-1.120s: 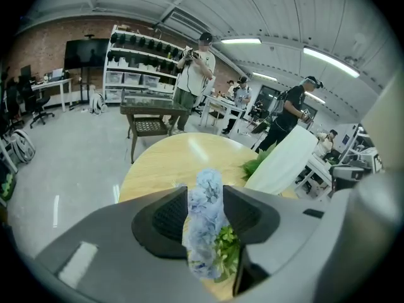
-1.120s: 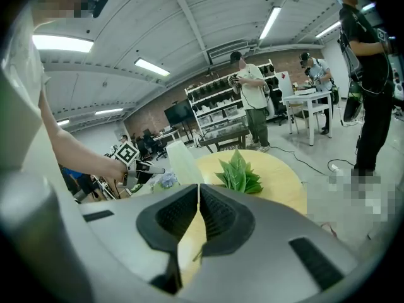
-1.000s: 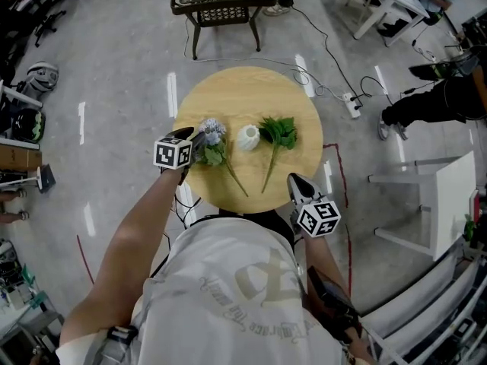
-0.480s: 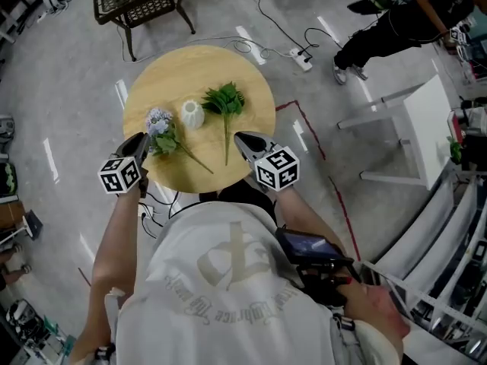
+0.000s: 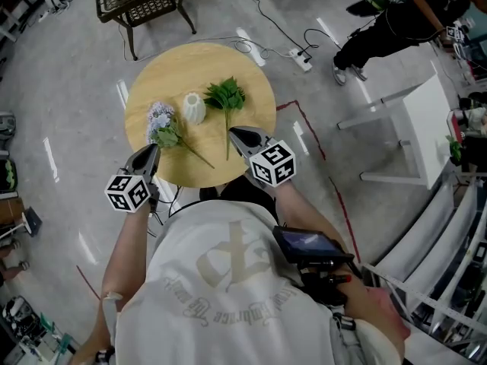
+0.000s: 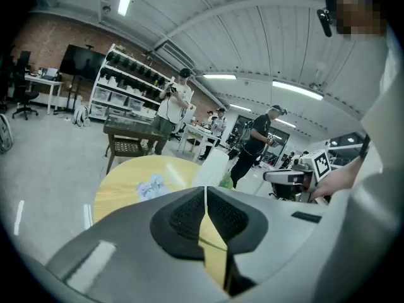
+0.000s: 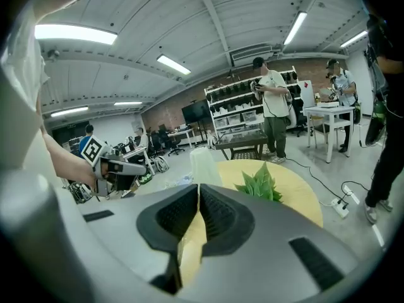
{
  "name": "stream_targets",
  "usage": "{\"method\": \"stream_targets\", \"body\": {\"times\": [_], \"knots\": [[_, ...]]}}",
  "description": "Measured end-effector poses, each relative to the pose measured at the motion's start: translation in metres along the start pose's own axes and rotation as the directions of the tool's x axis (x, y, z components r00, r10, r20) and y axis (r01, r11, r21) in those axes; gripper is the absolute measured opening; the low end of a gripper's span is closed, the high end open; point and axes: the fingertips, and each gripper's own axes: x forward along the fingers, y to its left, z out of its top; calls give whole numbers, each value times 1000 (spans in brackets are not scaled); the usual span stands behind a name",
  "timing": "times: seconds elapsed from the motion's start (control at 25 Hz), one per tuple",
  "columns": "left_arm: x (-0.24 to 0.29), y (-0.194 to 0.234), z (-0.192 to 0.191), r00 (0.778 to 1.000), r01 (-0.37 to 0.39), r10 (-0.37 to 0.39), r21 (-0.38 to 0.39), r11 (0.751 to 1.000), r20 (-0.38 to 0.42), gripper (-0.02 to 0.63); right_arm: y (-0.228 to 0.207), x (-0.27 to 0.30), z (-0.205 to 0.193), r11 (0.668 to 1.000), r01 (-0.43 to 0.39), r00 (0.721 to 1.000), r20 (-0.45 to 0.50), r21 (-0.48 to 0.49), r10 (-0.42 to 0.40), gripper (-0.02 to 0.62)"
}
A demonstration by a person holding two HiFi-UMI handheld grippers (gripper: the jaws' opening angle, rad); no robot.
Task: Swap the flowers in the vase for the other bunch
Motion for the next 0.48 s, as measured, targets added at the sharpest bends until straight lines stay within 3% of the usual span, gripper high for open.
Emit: {"method": "stream_targets", "body": {"times": [0.48], "knots": [[-18,-38,-31,999,30,-30,-11,999,-14,15,18,-18,-19,1000,6,1000,-21,0,-6,11]]}}
